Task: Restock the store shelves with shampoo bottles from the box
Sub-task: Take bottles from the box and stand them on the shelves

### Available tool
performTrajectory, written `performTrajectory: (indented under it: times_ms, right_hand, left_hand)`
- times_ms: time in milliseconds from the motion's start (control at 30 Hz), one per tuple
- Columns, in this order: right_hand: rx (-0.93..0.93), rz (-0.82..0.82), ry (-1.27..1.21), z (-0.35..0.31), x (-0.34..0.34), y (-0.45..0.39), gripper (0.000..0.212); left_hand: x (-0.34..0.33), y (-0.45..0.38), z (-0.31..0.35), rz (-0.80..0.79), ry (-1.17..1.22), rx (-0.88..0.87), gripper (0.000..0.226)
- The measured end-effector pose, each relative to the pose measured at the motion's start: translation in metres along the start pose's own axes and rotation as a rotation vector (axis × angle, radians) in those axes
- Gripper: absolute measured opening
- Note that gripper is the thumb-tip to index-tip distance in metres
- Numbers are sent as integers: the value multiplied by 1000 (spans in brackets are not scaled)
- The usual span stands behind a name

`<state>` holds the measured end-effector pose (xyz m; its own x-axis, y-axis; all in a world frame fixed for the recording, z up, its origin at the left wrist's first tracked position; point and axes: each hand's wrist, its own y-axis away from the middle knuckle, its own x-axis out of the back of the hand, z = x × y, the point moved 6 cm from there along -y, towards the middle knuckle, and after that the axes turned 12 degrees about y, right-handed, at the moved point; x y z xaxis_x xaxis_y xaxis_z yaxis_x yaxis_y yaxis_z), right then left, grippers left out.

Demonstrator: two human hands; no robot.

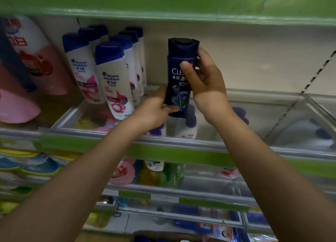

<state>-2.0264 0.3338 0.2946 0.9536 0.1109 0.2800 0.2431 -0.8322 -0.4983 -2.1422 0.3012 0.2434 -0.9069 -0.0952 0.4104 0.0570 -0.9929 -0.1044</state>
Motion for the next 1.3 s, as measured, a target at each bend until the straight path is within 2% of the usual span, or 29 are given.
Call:
performTrajectory:
  times_ms: [100, 333, 767, 1133, 1300]
  right_hand:
    - [34, 26, 42, 10, -1, -18, 44]
    - [30, 58, 60, 32, -4, -56, 44]
    - [47, 118, 156, 49, -2, -88, 40]
    - [46, 158, 101, 54, 1, -93, 45]
    - [117, 164, 360, 43, 5, -95, 41]
  left_hand:
    - [1, -21, -3, 22, -39, 18, 41]
    - [0, -65, -10, 11, 36, 21, 48]
    - [-4, -108, -16, 110, -78, 13, 48]
    - [-1, -109, -22, 204, 80, -14, 42]
    - [0, -108, -26, 244, 117, -35, 40]
